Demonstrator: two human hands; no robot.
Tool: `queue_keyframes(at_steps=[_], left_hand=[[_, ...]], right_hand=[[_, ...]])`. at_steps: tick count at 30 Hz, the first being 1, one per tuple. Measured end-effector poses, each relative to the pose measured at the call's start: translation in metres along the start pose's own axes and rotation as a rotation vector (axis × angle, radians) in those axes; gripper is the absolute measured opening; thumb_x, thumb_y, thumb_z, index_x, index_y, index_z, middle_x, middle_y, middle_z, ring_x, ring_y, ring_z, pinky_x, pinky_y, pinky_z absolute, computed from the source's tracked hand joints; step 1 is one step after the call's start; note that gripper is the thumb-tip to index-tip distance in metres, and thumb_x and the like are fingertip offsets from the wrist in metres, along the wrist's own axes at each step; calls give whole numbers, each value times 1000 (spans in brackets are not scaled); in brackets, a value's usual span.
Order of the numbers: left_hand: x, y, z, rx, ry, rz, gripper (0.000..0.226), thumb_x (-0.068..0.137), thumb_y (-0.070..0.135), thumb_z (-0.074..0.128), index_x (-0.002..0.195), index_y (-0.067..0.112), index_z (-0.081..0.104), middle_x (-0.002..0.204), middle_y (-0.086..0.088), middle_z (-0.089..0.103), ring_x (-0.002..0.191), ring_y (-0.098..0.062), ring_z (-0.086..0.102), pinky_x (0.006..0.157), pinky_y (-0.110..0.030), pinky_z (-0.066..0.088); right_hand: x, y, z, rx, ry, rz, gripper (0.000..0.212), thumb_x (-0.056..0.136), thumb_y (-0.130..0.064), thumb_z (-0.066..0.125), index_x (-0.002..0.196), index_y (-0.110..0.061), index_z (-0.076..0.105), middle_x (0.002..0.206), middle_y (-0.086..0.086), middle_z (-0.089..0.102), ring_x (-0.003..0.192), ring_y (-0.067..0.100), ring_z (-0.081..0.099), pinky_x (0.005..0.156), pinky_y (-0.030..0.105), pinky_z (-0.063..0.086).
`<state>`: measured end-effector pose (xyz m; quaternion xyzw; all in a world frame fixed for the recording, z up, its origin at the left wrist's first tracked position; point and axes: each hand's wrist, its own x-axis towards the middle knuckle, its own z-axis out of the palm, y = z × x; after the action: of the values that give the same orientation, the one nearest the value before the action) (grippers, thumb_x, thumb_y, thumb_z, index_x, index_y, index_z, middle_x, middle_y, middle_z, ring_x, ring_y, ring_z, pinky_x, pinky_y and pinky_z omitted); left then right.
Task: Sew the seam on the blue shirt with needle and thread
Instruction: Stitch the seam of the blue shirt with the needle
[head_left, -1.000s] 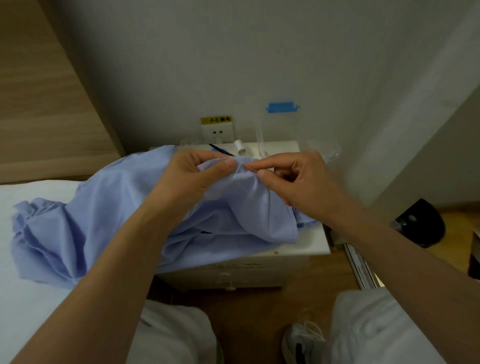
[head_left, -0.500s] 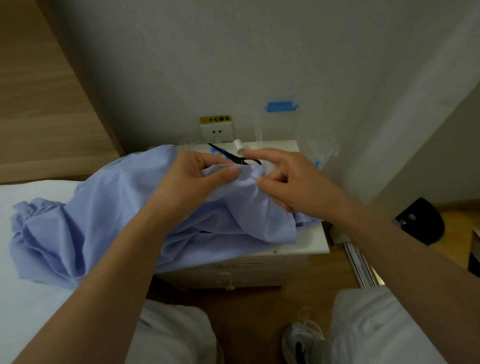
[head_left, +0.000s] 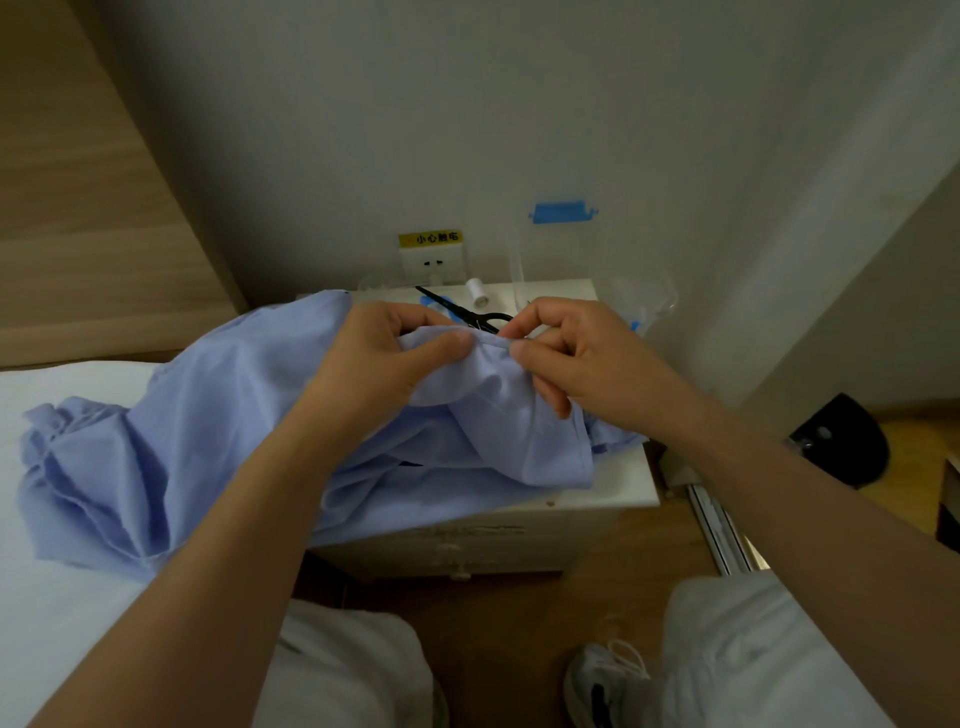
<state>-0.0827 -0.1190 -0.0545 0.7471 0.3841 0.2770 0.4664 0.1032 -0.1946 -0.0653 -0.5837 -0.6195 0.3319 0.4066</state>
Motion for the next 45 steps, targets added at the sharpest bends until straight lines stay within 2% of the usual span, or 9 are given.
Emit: queue_keyframes(at_steps=[6, 8, 13, 19, 25, 28, 39, 43, 45], left_hand=[[-2, 6, -1, -159, -83, -24, 18, 93, 8, 56, 83, 10, 71, 77, -2, 73, 77, -12, 69, 67, -20, 53], [-2, 5, -2, -209, -111, -46, 16, 92, 9, 56, 90, 6, 71, 86, -10, 74, 84, -18, 70, 72, -25, 56], [-3, 5, -3, -331, -190, -111, 19, 78, 24, 60, 86, 17, 77, 92, -10, 74, 89, -19, 70, 74, -25, 56], [-3, 8, -5, -467, -289, -164, 22, 80, 19, 58, 90, 15, 77, 92, -7, 75, 88, -17, 71, 72, -21, 55], [-4, 12, 1, -414, -274, -176, 18, 81, 16, 55, 92, 8, 66, 76, 3, 74, 73, -5, 69, 64, -14, 52], [-4, 14, -1, -439, -235, -159, 14, 83, 16, 54, 88, 8, 64, 70, 5, 71, 68, -4, 67, 62, -14, 51], [-3, 11, 5, -350, -242, -190, 14, 87, 13, 57, 93, 7, 68, 79, 4, 73, 76, -4, 68, 67, -14, 51], [-1, 9, 6, -427, -162, -183, 17, 80, 19, 60, 89, 10, 72, 82, -1, 74, 81, -10, 69, 72, -18, 55], [0, 8, 6, -380, -111, -157, 17, 73, 28, 62, 78, 18, 75, 80, -1, 74, 79, -9, 68, 74, -19, 55]], right_hand=[[2, 0, -3, 173, -52, 42, 12, 97, -5, 52, 99, -10, 63, 43, -2, 49, 41, 9, 44, 49, 19, 43], [2, 1, -3, 219, -74, 51, 12, 97, -5, 51, 99, -9, 63, 44, -4, 48, 41, 8, 43, 48, 18, 41], [0, -1, -4, 284, -127, 35, 10, 98, -5, 50, 98, -7, 60, 46, -5, 48, 42, 8, 43, 50, 16, 42], [0, -2, -2, 325, -146, 17, 8, 98, -8, 50, 95, -8, 58, 49, -2, 52, 45, 9, 46, 52, 16, 42], [-1, -5, 4, 311, -127, 18, 18, 93, -24, 56, 86, -8, 55, 49, 4, 56, 45, 14, 45, 49, 19, 38], [2, -5, 3, 341, -121, 22, 11, 97, -19, 52, 89, -12, 57, 52, 2, 59, 46, 10, 49, 48, 21, 37], [1, -8, 7, 334, -167, -36, 6, 98, -17, 51, 100, -12, 52, 65, 6, 70, 53, 13, 58, 48, 23, 37], [4, -3, 9, 191, 63, -112, 17, 90, -19, 67, 103, -17, 56, 84, -2, 66, 75, 4, 62, 67, 18, 48], [6, 0, 9, 28, 187, -226, 20, 86, -23, 71, 103, -22, 60, 94, -2, 60, 88, 7, 58, 74, 18, 46]])
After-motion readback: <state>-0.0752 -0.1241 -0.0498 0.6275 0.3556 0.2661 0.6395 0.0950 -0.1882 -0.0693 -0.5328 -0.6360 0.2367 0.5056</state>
